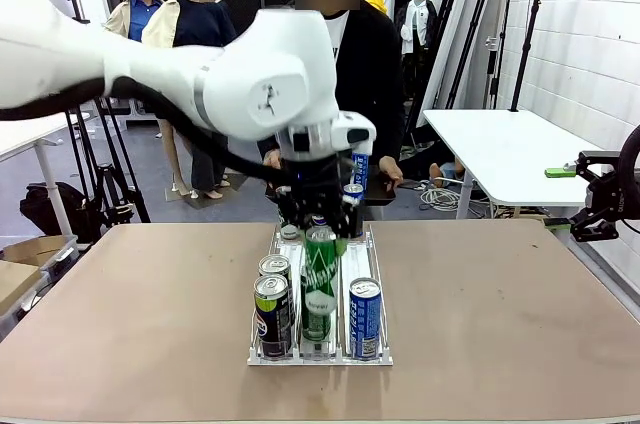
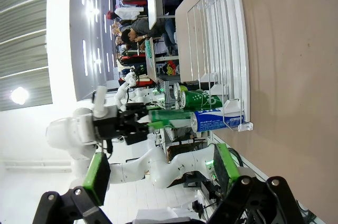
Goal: Retrieve and hand over the desired beverage to the person.
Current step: Pick up another can of the same type that the person held from the Automatic Can Dispenser.
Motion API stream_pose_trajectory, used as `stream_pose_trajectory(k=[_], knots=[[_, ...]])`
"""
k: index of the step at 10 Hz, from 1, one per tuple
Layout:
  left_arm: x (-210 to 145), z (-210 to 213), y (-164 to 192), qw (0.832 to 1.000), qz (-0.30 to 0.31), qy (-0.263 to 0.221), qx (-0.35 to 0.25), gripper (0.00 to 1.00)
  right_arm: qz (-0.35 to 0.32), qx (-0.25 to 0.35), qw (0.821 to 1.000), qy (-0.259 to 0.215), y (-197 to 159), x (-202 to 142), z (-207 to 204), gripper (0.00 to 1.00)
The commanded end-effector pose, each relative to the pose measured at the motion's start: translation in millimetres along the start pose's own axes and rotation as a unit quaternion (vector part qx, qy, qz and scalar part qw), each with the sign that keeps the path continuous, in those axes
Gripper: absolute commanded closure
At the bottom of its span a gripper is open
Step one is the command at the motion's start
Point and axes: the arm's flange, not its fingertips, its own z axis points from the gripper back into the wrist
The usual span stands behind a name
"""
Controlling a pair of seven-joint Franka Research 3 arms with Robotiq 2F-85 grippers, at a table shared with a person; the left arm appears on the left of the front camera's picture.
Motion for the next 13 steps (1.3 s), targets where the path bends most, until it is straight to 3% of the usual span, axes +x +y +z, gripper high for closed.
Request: stream_pose_trajectory(k=[1,4,7,13], knots=[[2.1,40.9,24.7,1.000,-0.002,-0.024,-0.007,1.00,0.001,0.000,1.000,0.000,0.8,0.7,0.1,0.00],[-16.8,96.7,36.1,0.999,0.010,-0.046,0.011,1.00,0.001,0.000,1.000,0.000,0.8,0.7,0.1,0.00],[-20.0,126.6,53.9,0.999,0.017,-0.043,0.026,1.00,0.001,0.000,1.000,0.000,0.8,0.7,0.1,0.00],[-4.9,172.4,200.7,0.990,0.098,-0.080,0.060,1.00,0.001,0.000,1.000,0.000,0.8,0.7,0.1,0.00]])
